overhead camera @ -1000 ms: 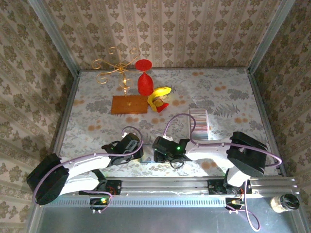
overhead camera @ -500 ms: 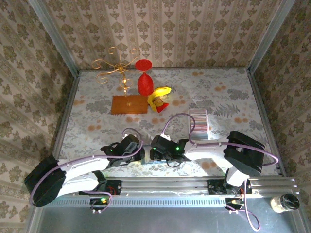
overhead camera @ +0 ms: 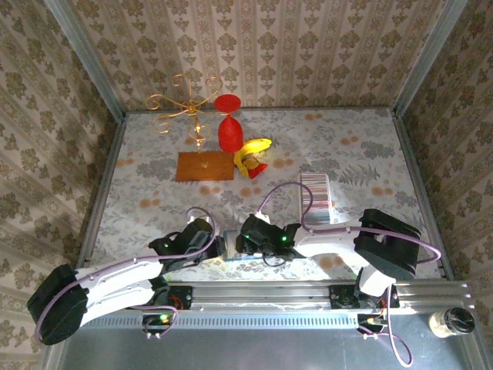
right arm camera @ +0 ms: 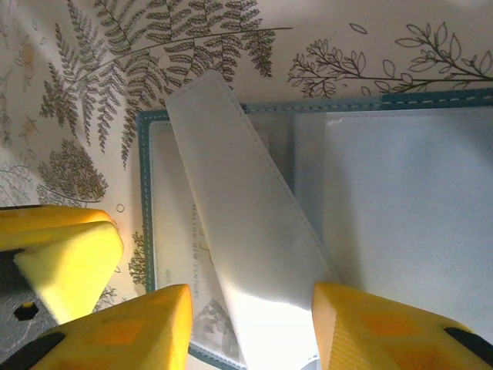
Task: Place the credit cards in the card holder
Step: Flip over the card slot in the card holder.
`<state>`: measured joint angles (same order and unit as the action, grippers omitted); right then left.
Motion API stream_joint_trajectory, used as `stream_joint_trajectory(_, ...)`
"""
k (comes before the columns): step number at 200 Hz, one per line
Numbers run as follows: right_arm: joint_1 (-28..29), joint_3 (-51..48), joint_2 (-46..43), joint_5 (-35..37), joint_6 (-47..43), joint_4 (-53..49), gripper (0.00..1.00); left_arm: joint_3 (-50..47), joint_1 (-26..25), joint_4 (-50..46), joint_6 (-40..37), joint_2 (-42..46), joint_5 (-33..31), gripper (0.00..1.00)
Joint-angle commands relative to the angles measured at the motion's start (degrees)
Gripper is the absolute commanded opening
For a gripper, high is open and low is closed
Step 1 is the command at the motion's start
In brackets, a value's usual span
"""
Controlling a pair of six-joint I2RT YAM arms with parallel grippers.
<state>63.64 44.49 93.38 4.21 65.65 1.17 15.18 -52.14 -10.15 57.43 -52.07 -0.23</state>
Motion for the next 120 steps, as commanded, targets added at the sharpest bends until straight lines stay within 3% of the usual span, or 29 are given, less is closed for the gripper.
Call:
stream_joint_trajectory(1, 0.17, -0.30, -0.79, 0.10, 0.80, 3.31, 0.45, -0.27, 0.53, -6.43, 1.24, 3.45, -4.58, 0.23)
stream_joint_trajectory(59, 0.87, 1.97, 0.40, -1.23, 0.40, 4.29, 0.44, -0.07, 1.34, -18.59, 3.21, 13.91, -12.39, 0.16)
stream_joint_trajectory(120, 1.58, 5.70, 4.03, -2.45, -0.11, 5.12, 0.43, 3.65, 1.67, -27.43, 2.90, 15.75, -18.79, 0.11)
